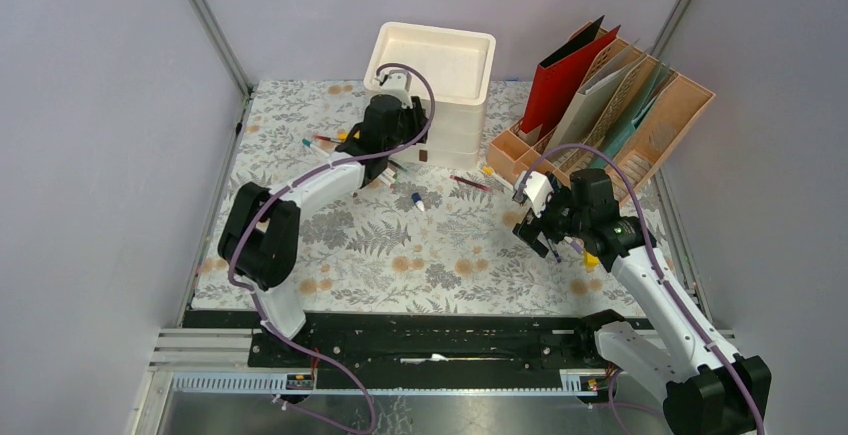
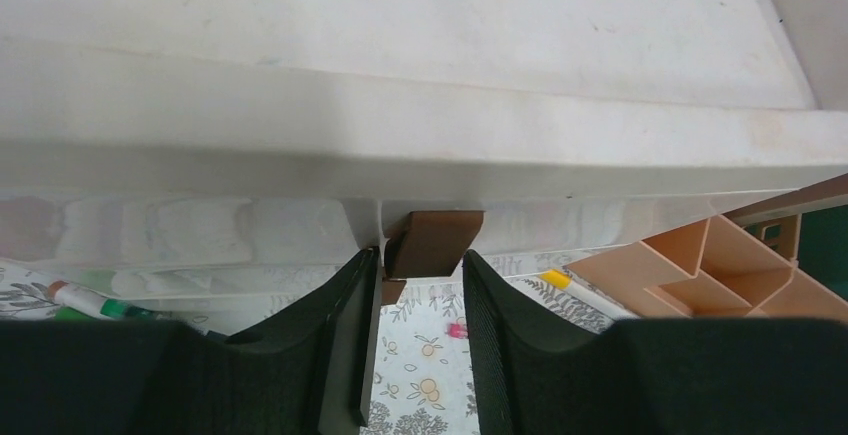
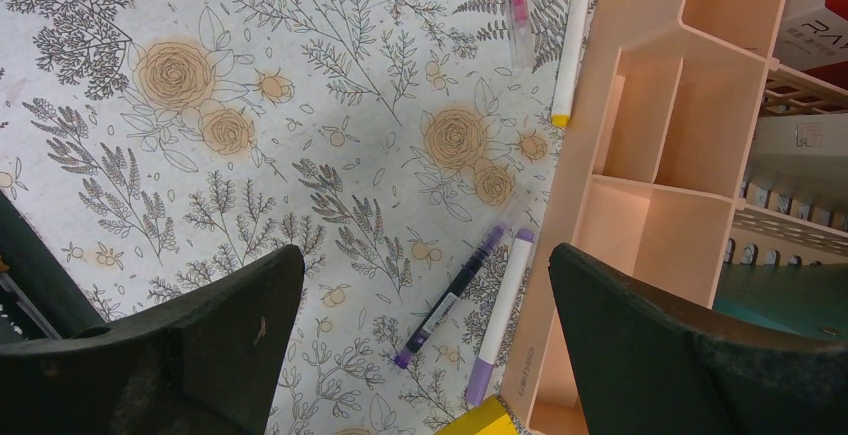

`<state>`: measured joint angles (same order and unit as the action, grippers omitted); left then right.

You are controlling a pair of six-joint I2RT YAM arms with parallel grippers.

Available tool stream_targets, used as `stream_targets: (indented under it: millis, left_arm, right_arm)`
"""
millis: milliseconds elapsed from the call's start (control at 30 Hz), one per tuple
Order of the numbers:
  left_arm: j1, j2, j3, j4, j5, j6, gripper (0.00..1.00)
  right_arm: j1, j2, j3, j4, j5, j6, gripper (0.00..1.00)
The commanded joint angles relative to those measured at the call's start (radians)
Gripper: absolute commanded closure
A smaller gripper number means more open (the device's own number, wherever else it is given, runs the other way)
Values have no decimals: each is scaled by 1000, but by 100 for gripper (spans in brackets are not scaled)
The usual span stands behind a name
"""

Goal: Organize the desk
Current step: Open the drawer in the storage box.

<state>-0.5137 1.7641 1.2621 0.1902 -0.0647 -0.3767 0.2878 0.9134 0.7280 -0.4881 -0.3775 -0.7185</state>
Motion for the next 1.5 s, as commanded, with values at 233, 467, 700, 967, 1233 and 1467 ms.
stream_targets:
  millis: [233,467,700,967,1233,1467]
  left_arm:
    - [-36,0,81,48,-87,95,100]
    - [-71,-75,24,50,-127,127,100]
    - [-92,-181,-95,55,-118,123,100]
    - [-94,-308,-226,-3,-11,87,100]
    - [-94,-415,-320,-43,115,35,80]
    - [-92,-599,-450,-37,135,0,41]
  right_arm:
    - [-2,-2,4,2,0,-15,0]
    - [-2,-5,3,2,1,-19,0]
    - [-1,-11,1,2,1,-20,0]
    - [-1,-12,1,2,-1,-21,0]
    - [-1,-9,-2,2,0,-22,0]
    - [-1,-8,-3,2,2,-24,0]
